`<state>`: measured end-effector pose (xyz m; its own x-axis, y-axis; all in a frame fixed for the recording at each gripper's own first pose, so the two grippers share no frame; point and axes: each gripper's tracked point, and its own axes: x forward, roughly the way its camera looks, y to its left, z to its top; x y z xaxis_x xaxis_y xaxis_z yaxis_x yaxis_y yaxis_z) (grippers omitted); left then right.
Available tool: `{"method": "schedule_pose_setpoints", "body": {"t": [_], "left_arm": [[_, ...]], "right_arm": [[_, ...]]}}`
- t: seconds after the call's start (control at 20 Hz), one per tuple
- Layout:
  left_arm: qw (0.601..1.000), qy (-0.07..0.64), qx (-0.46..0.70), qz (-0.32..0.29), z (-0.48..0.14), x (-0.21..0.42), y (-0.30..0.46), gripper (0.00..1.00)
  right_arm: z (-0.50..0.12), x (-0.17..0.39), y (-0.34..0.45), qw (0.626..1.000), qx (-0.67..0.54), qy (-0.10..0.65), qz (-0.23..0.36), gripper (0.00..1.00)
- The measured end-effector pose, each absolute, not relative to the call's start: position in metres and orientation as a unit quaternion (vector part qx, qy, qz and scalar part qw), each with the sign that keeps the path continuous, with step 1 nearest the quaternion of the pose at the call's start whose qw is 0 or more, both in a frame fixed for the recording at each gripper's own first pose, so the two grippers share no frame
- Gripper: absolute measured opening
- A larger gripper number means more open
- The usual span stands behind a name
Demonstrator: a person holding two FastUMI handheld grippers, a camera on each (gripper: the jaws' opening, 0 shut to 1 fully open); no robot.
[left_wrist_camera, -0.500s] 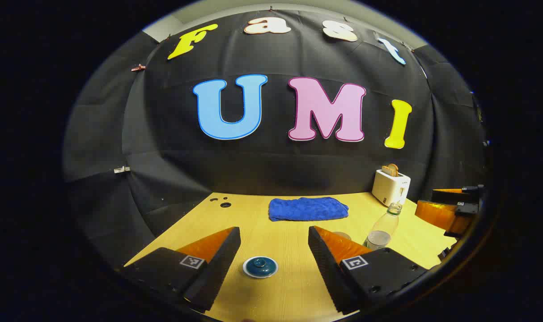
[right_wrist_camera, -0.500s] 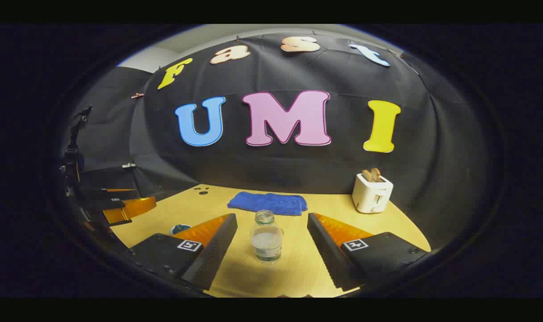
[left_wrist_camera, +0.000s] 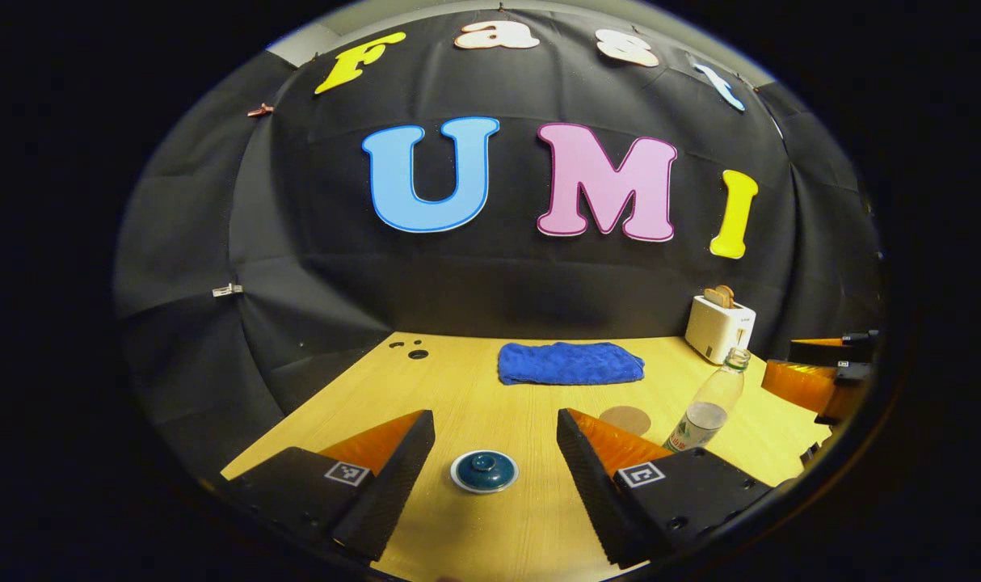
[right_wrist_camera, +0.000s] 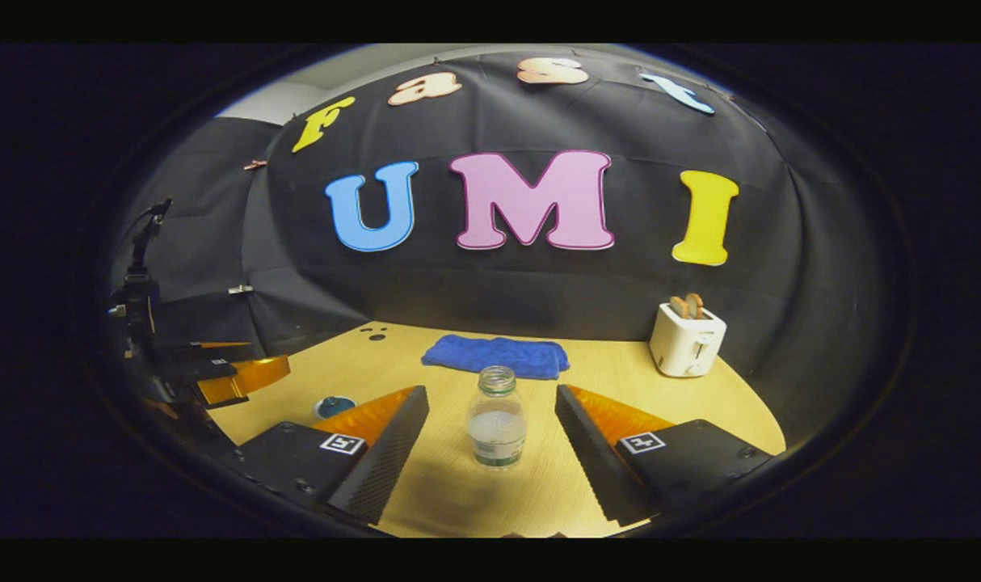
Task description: Open the teacup lid with one hand, grasp the water bottle and pour water into the teacup with the other hand; after pouring, place the water bottle on the coaster and then close the teacup lid.
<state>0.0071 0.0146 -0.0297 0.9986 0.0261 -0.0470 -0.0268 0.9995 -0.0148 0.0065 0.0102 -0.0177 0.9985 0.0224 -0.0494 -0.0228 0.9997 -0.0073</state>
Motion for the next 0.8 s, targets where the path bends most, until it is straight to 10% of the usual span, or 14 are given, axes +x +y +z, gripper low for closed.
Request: {"method": "schedule_pose_setpoints", "body": {"t": [0.8], "left_arm": [[0.998,0.07,0.001,0.0,-0.12,0.083,0.029,0.9]], "right_arm": [[-0.079,0.031,0.016,0.996,0.004,0.089,0.005,0.98]]}}
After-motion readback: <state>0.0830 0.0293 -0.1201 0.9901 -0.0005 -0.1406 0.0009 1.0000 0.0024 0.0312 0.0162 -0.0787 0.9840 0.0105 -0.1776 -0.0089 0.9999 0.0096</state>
